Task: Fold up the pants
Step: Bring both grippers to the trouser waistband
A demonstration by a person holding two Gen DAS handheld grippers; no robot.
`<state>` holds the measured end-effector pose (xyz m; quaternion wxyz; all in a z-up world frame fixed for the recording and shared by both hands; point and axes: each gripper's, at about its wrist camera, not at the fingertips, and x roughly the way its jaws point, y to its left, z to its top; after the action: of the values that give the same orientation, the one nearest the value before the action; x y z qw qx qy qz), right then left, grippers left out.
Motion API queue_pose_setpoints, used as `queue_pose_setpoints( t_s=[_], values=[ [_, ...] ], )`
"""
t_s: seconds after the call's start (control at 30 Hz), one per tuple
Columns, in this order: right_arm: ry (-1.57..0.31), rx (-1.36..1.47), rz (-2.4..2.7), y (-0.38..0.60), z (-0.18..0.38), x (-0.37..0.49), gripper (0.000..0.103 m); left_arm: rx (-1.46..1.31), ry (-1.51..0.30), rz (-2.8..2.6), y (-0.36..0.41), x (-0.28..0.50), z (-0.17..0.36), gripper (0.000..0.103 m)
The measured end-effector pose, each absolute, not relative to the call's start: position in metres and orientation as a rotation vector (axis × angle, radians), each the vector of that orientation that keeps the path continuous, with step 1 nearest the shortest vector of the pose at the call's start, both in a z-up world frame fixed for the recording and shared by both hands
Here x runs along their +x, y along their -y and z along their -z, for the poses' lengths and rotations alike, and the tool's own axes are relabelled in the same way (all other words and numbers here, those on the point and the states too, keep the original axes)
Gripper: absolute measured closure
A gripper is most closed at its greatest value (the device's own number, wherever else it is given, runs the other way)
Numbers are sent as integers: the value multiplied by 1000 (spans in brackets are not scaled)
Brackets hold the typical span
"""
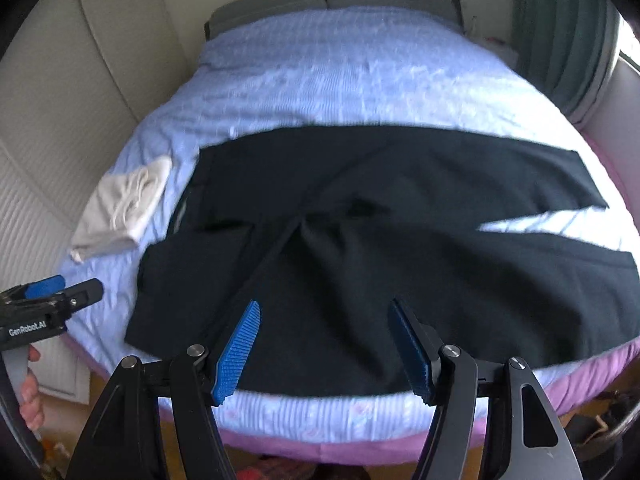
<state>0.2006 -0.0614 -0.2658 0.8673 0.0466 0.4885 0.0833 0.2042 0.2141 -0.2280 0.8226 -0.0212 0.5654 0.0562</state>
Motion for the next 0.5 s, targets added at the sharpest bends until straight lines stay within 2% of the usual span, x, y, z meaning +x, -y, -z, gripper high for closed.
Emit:
queue_pose_setpoints(
  t_s=[0.27, 0.5],
  values=[
    [-1161, 170, -145, 59, 338, 187, 36, -87, -1318, -159, -234, 195, 296, 2],
    [-1227, 283, -108, 66, 384, 177, 36, -156, -1380, -148, -243, 191, 334, 2]
  ],
)
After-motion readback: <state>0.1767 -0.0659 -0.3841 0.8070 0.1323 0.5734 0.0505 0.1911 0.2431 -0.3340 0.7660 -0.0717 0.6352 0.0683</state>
